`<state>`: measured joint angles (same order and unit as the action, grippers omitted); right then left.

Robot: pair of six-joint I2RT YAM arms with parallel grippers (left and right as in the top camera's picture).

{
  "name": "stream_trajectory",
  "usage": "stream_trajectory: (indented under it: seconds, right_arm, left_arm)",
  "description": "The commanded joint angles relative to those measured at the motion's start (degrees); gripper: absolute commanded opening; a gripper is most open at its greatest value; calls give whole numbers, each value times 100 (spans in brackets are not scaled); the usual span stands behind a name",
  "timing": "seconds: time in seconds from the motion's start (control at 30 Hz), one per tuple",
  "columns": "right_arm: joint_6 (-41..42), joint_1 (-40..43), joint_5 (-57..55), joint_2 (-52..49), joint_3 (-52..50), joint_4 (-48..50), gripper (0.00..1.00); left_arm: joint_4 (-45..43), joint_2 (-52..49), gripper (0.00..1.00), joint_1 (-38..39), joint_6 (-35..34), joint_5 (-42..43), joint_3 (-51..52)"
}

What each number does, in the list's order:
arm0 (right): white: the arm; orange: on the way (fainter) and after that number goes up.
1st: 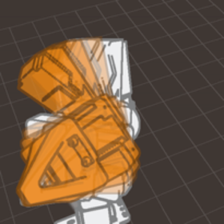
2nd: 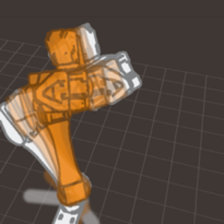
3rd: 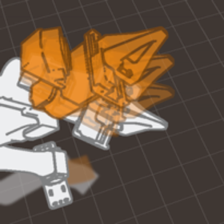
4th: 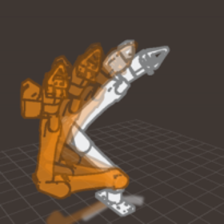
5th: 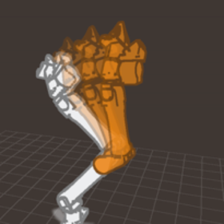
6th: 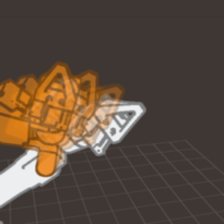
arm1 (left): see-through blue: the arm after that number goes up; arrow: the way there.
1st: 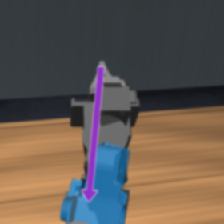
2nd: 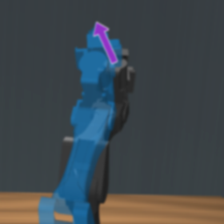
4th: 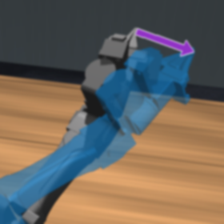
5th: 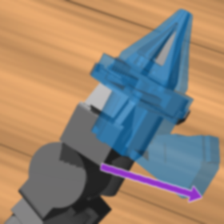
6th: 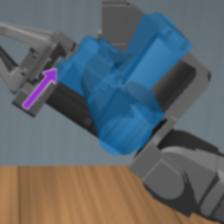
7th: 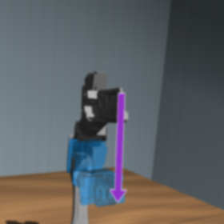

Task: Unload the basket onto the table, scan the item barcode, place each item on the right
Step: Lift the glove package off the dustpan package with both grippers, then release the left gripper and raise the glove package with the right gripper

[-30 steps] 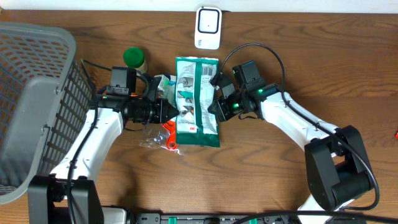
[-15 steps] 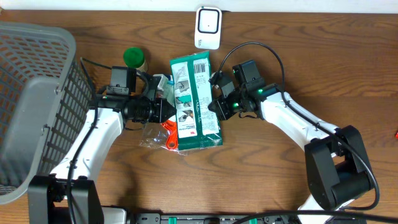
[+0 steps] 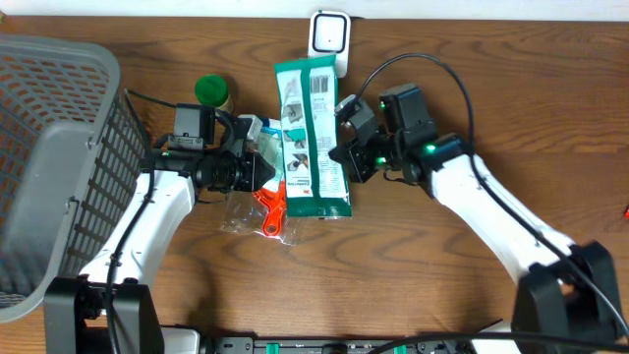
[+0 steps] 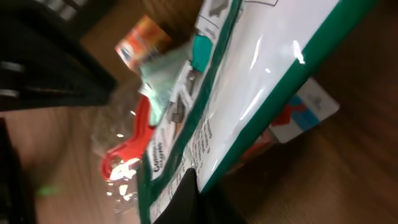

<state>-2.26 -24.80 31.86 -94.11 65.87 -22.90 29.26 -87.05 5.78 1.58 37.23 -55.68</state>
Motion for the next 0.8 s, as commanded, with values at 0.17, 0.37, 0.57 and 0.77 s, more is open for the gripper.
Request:
stream_trajectory:
  seconds: [0.17, 0.37, 0.57, 0.77]
  right_arm:
    - [-175, 140, 166, 647, -9, -459, 1]
    - [-273, 352, 566, 1086, -9, -883, 1]
    - [-267, 566, 968, 1604, -9, -1038, 1]
    - [-455, 586, 1305, 2074, -9, -1311, 1]
  left_arm:
    - [-179, 48, 32, -105, 7, -236, 39]
    - [-367, 48, 49, -442, -39, -234, 39]
    - [-411, 48, 60, -557, -162, -236, 39]
    - [-575, 48, 66, -562, -162, -238, 39]
